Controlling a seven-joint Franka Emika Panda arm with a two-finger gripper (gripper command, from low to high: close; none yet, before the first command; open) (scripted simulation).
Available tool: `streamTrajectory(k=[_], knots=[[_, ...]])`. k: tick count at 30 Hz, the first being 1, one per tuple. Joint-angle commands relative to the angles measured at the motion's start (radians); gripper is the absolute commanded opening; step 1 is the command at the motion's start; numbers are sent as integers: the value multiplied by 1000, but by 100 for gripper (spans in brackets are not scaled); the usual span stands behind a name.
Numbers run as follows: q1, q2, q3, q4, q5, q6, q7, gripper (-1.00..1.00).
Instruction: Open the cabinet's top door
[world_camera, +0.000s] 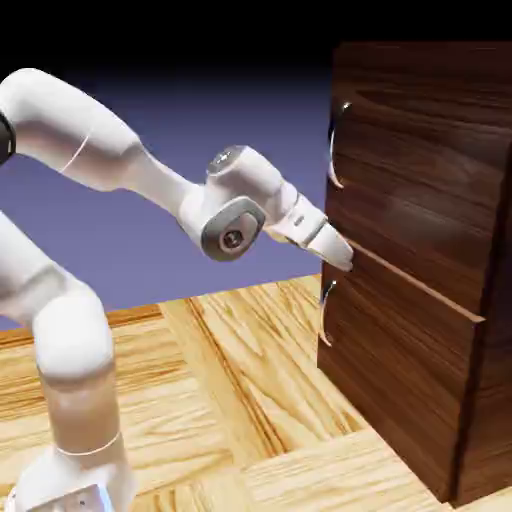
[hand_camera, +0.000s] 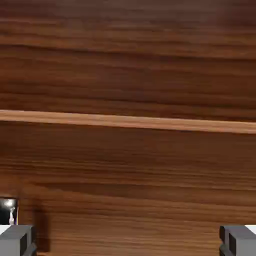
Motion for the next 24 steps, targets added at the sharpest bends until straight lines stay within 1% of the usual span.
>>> streamTrajectory(k=[1,24], knots=[[-21,-18,21,6,44,-7,-20,100],[-498,-434,505,153,1044,-174,-473,100]])
